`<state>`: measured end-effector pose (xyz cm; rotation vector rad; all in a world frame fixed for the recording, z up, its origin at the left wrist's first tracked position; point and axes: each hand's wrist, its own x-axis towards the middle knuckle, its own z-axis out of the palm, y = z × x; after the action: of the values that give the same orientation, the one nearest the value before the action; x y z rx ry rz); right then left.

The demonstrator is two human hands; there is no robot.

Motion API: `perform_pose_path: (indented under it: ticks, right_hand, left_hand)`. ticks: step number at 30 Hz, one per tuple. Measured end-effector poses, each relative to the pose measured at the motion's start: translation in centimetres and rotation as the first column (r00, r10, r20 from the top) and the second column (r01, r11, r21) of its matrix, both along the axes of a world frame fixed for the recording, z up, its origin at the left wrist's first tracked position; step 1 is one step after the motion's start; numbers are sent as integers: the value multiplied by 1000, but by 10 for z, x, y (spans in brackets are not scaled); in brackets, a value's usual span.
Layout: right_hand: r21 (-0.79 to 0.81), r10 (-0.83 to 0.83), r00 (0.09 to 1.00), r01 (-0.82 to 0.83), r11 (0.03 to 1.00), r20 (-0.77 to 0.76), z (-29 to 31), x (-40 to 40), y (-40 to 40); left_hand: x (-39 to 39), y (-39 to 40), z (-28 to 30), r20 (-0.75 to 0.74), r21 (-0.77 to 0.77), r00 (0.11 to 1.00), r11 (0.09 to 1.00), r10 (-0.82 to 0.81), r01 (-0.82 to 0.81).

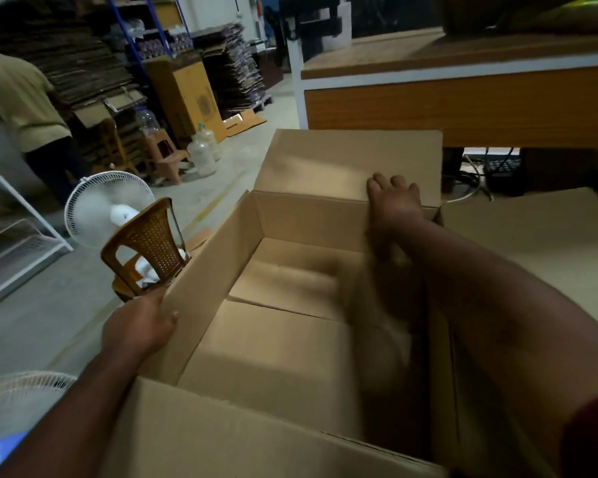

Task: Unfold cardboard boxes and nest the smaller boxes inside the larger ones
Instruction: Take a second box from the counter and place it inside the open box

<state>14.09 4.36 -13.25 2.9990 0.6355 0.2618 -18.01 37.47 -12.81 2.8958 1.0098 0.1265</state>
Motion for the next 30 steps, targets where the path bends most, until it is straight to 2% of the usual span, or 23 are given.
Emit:
perform_pose_path:
  ticks: [4,8,12,14,17,19,23,27,30]
  right_hand:
    - [-2,-71,994,71,997,-77,17,10,3]
    - [16,-201,959,208,978,-201,5,14,4]
    - [14,-251,943,260,965,-220,6,16,-3]
    - [-22,-283,944,284,959,-169,4,9,-1]
    - [-35,-307,944,305,952,-119,-12,-17,5]
    - [-20,-283,949,283,959,-139,-22,-31,6]
    - [192,-233,923,299,935,-306,5,-59,9]
    - [110,-211,943,246,963,-258,32,-111,-13]
    - [116,-331,898,376,919,-289,26,-183,-63]
  left_hand:
    - [-4,11,-6,15,2,1000,1000,-7,6]
    - [-5,16,-8,30,-2,999,999,-37,37]
    - [5,23,-10,30,-18,999,999,-38,38]
    - [11,23,-9,39,-29,999,999,-36,37]
    - [17,20,-7,56,-30,998,999,-39,41]
    - [20,18,-6,58,-18,998,999,-39,40]
    - [26,18,-7,39,26,998,999,-42,41]
    - [28,18,-8,39,15,998,998,-54,53]
    - [29,19,-8,23,13,998,998,-57,57]
